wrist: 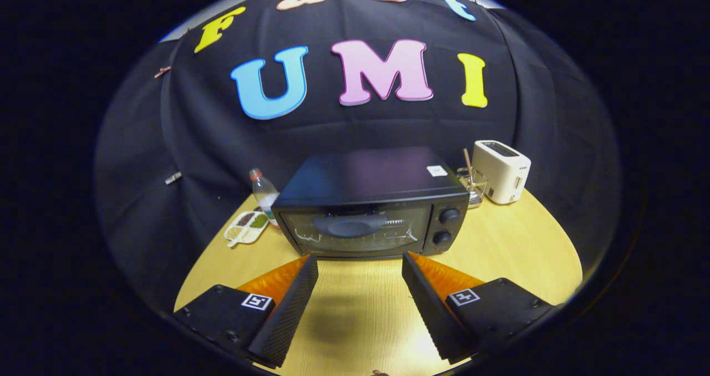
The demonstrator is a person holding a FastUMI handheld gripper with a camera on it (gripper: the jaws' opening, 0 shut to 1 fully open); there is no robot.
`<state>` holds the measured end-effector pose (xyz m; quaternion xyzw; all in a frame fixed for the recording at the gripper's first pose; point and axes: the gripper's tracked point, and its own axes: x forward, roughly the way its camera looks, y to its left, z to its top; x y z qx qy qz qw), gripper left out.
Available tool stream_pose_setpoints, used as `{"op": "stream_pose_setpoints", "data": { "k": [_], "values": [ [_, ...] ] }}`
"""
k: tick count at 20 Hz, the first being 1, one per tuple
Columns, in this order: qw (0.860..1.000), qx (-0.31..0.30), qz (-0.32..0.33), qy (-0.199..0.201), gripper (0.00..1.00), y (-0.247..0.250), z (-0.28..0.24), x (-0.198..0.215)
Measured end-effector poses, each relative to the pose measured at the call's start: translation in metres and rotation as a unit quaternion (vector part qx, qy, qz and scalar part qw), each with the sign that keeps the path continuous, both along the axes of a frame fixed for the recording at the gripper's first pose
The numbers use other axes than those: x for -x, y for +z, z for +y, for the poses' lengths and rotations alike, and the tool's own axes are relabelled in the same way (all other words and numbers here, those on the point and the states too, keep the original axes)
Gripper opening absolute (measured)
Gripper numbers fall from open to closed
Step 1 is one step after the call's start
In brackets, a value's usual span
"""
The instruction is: Open the toaster oven, put the food inside, and close the toaster oven door.
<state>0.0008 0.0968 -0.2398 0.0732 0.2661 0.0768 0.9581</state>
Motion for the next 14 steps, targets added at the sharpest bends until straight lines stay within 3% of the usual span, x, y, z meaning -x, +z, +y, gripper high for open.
{"op": "stream_pose_setpoints", "data": {
  "k": [7, 14],
  "values": [
    [0.984, -0.009, -0.174, -0.037, 0.98, 0.134, -0.089, 0.048],
    [0.97, -0.005, -0.238, -0.051, 0.98, 0.182, -0.13, 0.08]
  ]
}}
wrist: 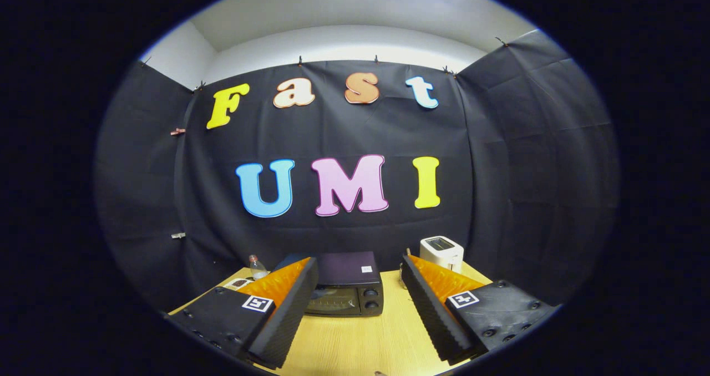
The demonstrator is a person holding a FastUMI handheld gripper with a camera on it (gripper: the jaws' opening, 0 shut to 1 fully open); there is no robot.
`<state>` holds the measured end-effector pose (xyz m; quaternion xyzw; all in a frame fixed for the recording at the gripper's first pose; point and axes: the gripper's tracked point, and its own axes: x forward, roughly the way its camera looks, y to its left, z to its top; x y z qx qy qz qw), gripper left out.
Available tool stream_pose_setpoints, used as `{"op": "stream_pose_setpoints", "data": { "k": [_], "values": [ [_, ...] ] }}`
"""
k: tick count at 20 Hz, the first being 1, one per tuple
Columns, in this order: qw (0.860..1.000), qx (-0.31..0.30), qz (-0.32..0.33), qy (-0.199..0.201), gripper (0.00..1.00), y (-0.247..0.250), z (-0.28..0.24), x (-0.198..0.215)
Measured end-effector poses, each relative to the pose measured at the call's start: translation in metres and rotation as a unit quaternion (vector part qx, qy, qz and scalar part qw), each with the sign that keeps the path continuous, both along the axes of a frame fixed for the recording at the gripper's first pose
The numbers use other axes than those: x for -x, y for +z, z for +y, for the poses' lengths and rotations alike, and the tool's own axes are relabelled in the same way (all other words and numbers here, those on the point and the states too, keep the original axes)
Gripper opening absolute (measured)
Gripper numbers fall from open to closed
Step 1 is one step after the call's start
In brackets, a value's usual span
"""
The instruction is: Open the toaster oven, put the food inside, and close the toaster oven door.
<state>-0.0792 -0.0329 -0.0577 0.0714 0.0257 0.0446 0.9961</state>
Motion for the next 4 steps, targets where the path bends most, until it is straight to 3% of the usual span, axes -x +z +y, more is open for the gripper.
{"op": "stream_pose_setpoints", "data": {
  "k": [4],
  "values": [
    [1.0, -0.007, -0.008, 0.01, 0.98, 0.0113, -0.0056, 0.0006]
  ]
}}
